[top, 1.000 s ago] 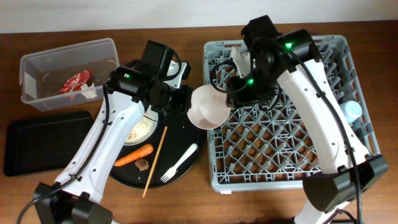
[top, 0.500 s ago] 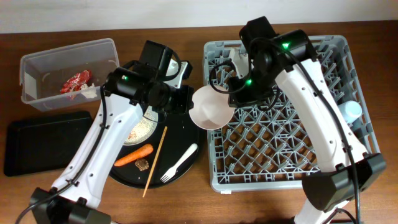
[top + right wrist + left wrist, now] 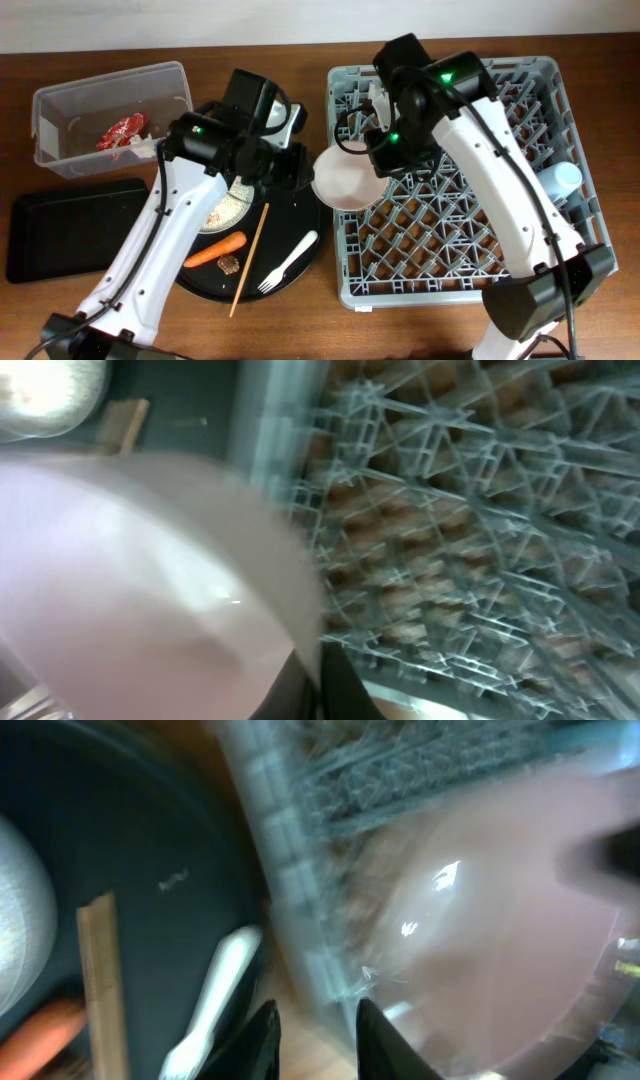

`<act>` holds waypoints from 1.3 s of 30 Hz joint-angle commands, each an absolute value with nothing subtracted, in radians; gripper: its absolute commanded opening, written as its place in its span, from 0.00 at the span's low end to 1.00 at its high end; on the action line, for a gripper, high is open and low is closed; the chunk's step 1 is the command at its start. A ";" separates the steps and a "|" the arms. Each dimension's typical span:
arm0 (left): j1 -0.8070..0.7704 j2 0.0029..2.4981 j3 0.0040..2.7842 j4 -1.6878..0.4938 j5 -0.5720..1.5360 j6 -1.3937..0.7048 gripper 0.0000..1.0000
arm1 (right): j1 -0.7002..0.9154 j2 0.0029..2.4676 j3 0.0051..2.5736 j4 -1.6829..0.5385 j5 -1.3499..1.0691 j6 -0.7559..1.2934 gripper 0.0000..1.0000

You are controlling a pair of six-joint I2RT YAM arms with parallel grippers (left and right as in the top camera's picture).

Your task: Sort waste into correct bins and load items into the dishwasher rack

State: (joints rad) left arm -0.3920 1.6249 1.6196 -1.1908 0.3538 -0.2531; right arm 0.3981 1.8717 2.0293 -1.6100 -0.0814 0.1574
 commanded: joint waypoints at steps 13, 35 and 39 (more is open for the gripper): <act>-0.077 1.578 1.620 -1.367 0.082 -0.245 0.26 | 0.174 1.878 2.032 -1.465 1.134 0.630 0.04; -0.078 1.578 1.620 -1.344 0.086 -0.245 0.26 | 0.071 2.310 2.000 -1.413 1.051 0.646 0.04; -0.078 1.578 1.620 -1.345 0.086 -0.245 0.26 | 0.150 2.312 1.999 -1.411 0.929 0.644 0.14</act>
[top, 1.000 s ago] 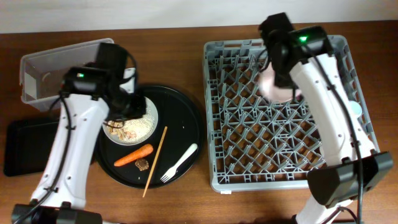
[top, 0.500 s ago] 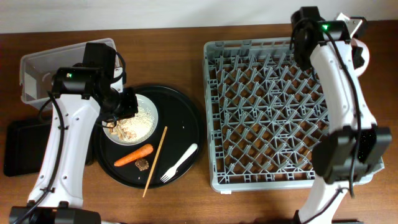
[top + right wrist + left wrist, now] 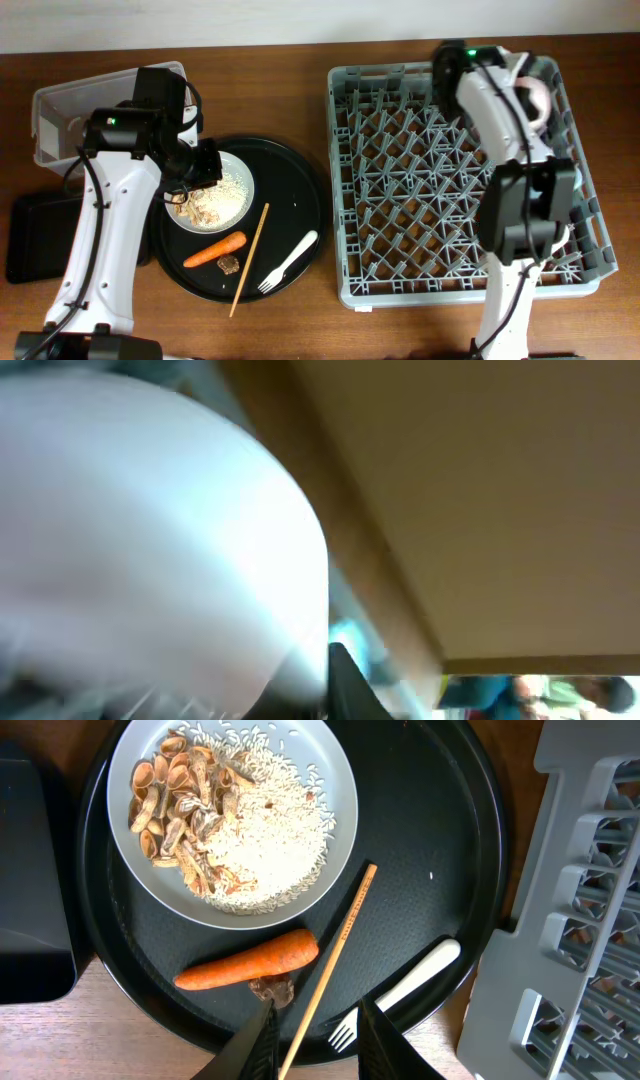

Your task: Sort waste into correct bins and load items into the dishwasher rack

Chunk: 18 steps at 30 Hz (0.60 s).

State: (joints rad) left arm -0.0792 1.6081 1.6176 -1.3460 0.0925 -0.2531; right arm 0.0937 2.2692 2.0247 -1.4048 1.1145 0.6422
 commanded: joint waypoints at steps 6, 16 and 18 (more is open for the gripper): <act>-0.078 1.578 1.620 -1.344 0.089 -0.245 0.26 | 0.192 2.312 1.999 -1.443 0.725 0.644 0.46; -0.078 1.578 1.620 -1.349 0.089 -0.245 0.26 | 0.215 2.196 2.000 -1.541 0.636 0.645 0.75; -0.077 1.578 1.620 -1.354 0.089 -0.245 0.26 | 0.214 2.118 2.000 -1.536 0.603 0.645 0.80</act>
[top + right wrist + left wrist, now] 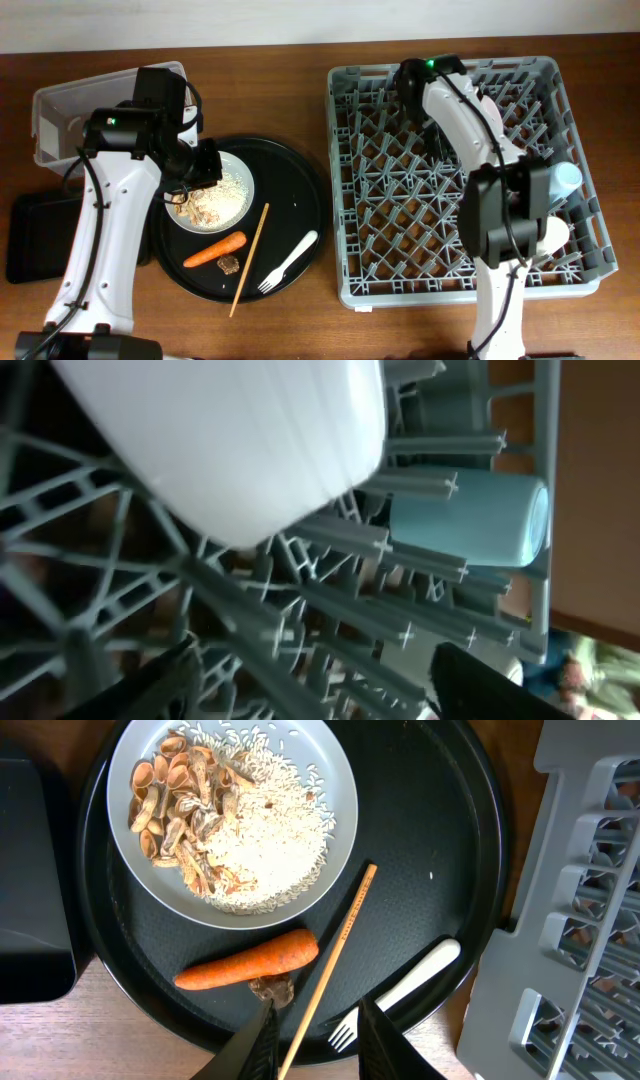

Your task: Sort waste into correct bins and load items into the dishwasher rack

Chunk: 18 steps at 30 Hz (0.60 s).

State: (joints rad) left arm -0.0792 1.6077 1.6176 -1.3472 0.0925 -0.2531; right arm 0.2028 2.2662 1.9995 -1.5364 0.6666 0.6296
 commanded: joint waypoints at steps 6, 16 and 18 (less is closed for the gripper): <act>-0.078 1.578 1.620 -1.367 0.077 -0.244 0.27 | 0.191 1.883 2.000 -1.527 0.424 0.532 0.99; -0.126 1.578 1.545 -1.417 0.082 -0.245 0.41 | 0.158 1.754 1.999 -1.678 -0.097 0.179 0.99; -0.152 1.578 1.497 -1.414 0.082 -0.245 0.41 | 0.157 1.755 1.999 -1.687 -0.094 0.179 0.99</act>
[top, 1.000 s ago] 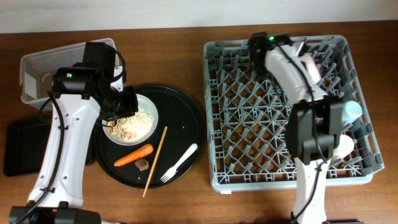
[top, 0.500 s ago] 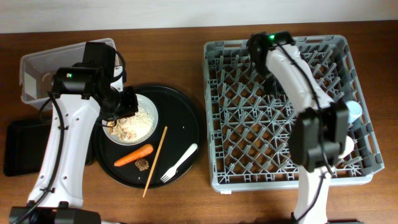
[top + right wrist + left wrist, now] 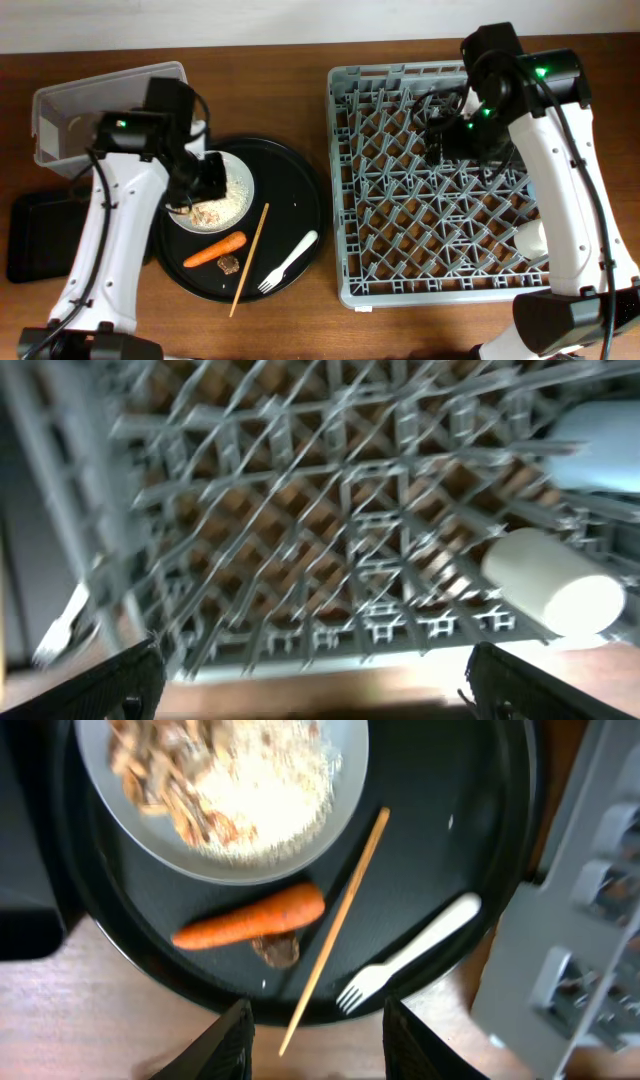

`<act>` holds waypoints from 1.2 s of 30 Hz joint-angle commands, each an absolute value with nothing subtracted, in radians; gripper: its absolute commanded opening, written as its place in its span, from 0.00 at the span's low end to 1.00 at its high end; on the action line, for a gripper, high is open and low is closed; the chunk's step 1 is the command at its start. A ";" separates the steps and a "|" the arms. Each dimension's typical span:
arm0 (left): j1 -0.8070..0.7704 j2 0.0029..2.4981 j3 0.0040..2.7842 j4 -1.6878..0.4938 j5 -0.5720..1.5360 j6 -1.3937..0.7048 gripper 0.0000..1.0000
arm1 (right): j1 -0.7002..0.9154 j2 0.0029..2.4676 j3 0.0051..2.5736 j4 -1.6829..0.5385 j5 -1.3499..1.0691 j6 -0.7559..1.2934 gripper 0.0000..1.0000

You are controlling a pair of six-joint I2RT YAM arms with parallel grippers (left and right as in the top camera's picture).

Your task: Sort waste into correct bins and load items into the dishwasher rack

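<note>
A grey plate (image 3: 232,195) of rice and nut shells sits on the round black tray (image 3: 295,190). A carrot (image 3: 250,930), a brown lump (image 3: 278,950), a wooden chopstick (image 3: 340,915) and a white fork (image 3: 410,952) lie on that tray too. My left gripper (image 3: 318,1050) hangs open and empty over the tray's front edge. In the grey dishwasher rack (image 3: 385,255) lie a white cup (image 3: 555,588) and a pale blue cup (image 3: 600,445). High over the rack, my right gripper (image 3: 320,690) is wide open and empty. The pink bowl is not in view.
A clear plastic bin (image 3: 110,85) stands at the back left. In front of it lies a black rectangular bin (image 3: 40,235). The right arm (image 3: 560,180) crosses the rack's right side and hides part of it. Bare wooden table (image 3: 330,325) runs along the front.
My right gripper was close among the rack's tines by the bowl and blue cup; now it is high over the rack. The left gripper's jaws stand wider and sit nearer the tray's front.
First my right gripper held the pink bowl at the rack's left edge, with the left gripper beside it. Then the left arm was over the plate and the bowl at the rack's back right. Then the bowl lay in the rack beside the blue cup. Now both grippers are empty.
</note>
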State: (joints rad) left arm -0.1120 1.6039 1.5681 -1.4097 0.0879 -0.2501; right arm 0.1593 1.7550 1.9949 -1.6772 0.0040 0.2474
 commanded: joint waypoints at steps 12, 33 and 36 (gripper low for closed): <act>-0.247 1.601 1.229 -0.971 0.081 -0.245 0.47 | 0.158 1.755 1.999 -1.694 -0.094 0.163 0.99; -0.249 1.928 1.195 -0.663 0.029 -0.322 0.46 | 0.158 1.755 1.999 -1.696 -0.094 0.160 0.99; -0.249 1.947 1.195 -0.663 0.030 -0.322 0.45 | 0.157 1.755 1.999 -1.696 -0.094 0.160 0.99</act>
State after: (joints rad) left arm -0.2466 1.9118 1.2057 -0.6640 0.0334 -0.3111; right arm 0.1593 1.7550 1.9949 -1.6928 -0.0811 0.1715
